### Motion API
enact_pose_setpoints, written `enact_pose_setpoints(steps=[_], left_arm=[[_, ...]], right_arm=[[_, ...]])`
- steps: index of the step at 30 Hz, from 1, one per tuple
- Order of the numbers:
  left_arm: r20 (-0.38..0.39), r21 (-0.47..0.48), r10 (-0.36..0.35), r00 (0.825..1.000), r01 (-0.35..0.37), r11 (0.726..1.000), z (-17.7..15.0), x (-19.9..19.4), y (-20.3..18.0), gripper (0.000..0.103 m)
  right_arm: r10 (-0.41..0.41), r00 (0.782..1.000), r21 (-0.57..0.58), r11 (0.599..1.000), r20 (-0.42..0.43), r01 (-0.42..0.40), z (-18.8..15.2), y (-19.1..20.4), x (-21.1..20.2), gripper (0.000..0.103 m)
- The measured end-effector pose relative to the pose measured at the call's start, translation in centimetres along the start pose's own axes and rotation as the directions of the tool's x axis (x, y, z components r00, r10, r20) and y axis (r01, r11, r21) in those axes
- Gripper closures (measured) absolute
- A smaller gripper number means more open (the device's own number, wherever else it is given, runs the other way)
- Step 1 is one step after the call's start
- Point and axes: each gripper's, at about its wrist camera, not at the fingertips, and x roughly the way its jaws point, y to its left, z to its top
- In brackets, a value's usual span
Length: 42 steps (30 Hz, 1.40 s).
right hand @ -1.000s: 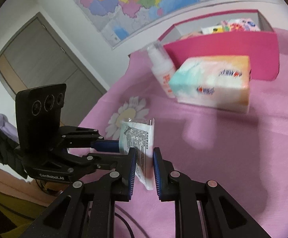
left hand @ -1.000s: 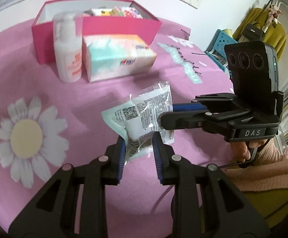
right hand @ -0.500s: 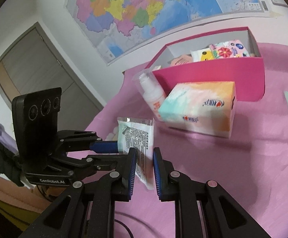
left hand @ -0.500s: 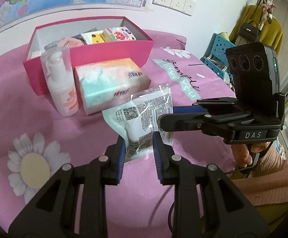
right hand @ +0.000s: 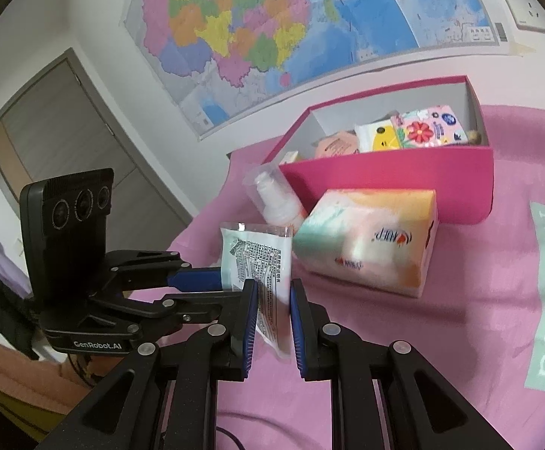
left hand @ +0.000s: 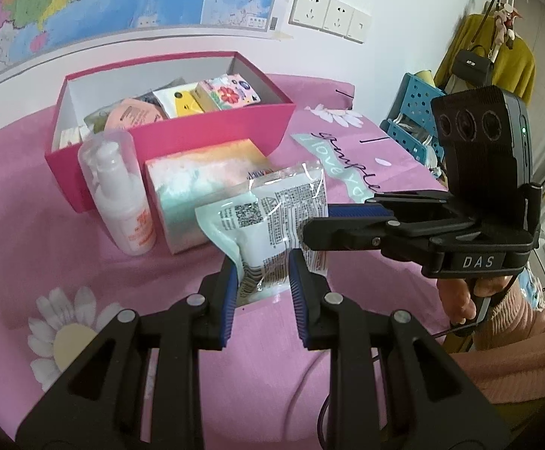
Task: Organize soft objects
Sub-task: 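Lift the small clear sachet, carry it into the pink box, release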
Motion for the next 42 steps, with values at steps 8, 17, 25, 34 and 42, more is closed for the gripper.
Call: enact_pose_setpoints(steps=[8,17,25,34,42], left_arm=[[0.012,0.004,0.005,1.000,-0.005,1.000,1.3,0.3,0.3,0.074],[0.036,0.005,0.008,0.999,-0.009,1.000,3.3,0.4,1.0,0.074],[0.058,0.013,0.025,0.998,-0.026,1.000,5.0,0.6,1.4,0.074],[0.074,0.010,0.040,0.996,-0.041,0.999,6.8,1.0,2.3,0.074],[0.087,0.013,0.065,0.994,-0.067,0.998,8.5,1.3,3.0,0.074]], right_arm=[[-0.008,1.000,0.003,1.000,0.018,0.008,1.1,-0.4,-0.1,0.086],[-0.016,0.999,0.001,1.000,0.043,0.016,3.2,-1.0,0.1,0.086],[-0.016,0.998,0.003,1.000,0.063,0.016,4.8,-1.7,0.4,0.086],[-0.013,0.997,0.004,1.000,0.078,0.013,6.8,-2.6,1.1,0.086],[-0.019,0.996,0.007,1.000,0.088,0.018,8.6,-3.7,2.1,0.086]])
